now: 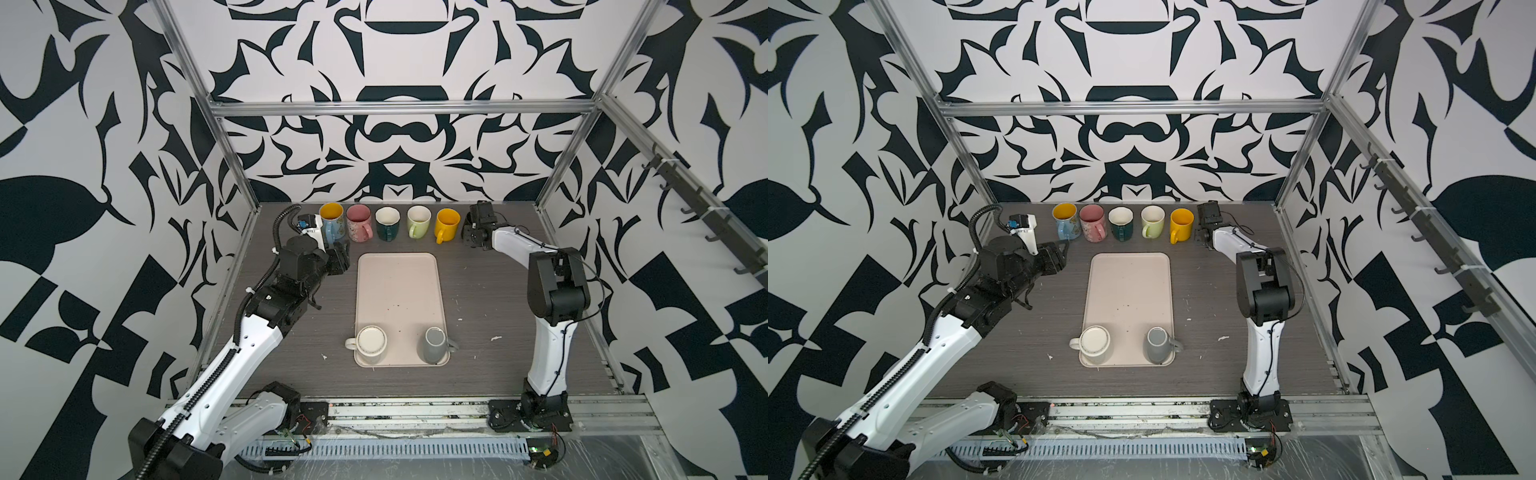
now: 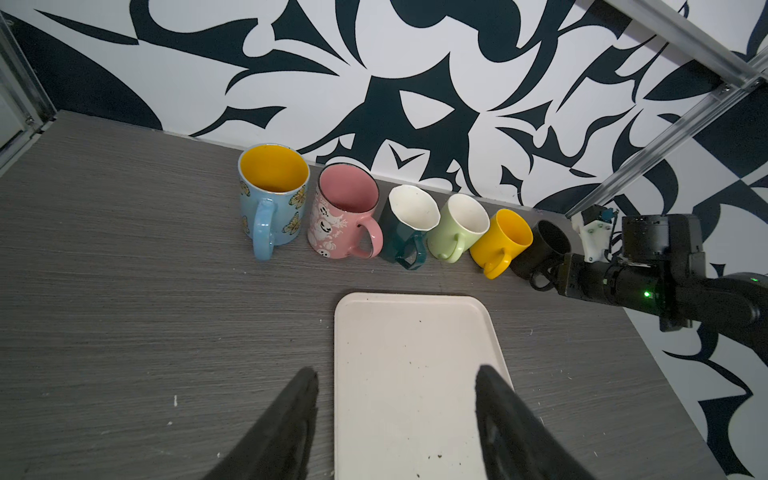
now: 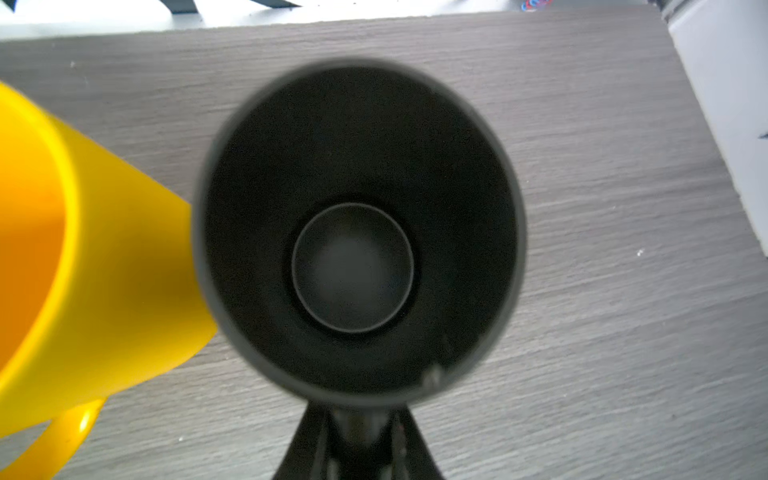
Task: Turn the mug right side up
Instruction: 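Lower the black mug beside the yellow mug and open the right gripper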
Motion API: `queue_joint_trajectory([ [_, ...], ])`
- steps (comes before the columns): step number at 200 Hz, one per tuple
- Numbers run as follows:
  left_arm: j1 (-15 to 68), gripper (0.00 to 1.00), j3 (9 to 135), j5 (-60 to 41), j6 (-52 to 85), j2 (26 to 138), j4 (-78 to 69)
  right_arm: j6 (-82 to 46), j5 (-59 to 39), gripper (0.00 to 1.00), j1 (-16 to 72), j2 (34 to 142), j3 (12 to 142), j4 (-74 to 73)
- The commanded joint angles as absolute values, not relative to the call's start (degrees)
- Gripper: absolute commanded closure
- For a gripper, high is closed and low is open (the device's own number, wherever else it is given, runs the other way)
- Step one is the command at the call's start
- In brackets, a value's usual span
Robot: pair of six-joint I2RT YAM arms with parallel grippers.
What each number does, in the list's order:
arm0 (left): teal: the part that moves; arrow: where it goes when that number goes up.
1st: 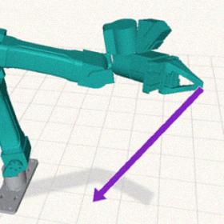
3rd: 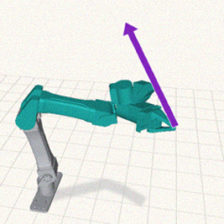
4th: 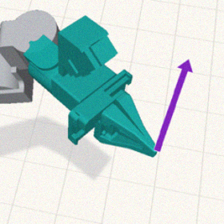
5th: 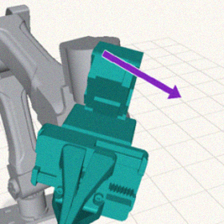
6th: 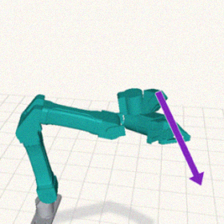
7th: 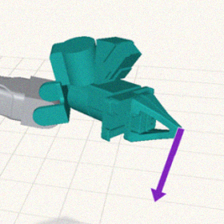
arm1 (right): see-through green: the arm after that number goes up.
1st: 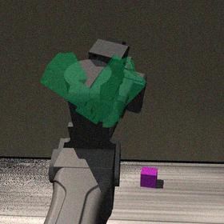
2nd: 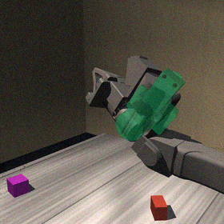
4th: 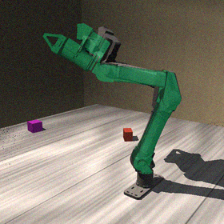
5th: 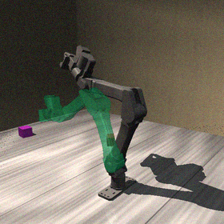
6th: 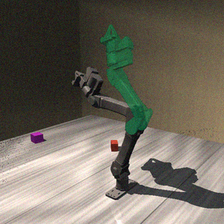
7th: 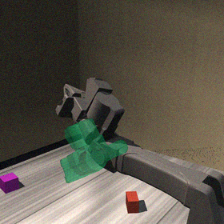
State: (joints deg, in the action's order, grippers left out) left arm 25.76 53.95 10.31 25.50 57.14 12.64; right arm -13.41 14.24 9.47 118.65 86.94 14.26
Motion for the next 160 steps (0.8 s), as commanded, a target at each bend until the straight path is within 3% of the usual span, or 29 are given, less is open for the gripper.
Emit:
queue_joint_trajectory([
  [1,25.45,0.37,52.92,11.10,25.77,55.83,13.80,-13.84,14.25,0.68,9.36,116.03,87.28,13.89],
  [62,25.43,0.35,54.84,11.25,25.78,53.99,18.64,-15.64,14.53,0.48,9.49,110.39,83.55,14.93],
  [120,24.70,0.34,66.75,10.46,37.17,57.23,43.35,-22.25,20.63,0.46,11.51,97.04,76.55,21.43],
  [160,21.72,0.35,66.96,-0.47,48.59,58.79,51.56,-23.53,28.02,0.46,18.79,91.04,76.09,28.38],
])
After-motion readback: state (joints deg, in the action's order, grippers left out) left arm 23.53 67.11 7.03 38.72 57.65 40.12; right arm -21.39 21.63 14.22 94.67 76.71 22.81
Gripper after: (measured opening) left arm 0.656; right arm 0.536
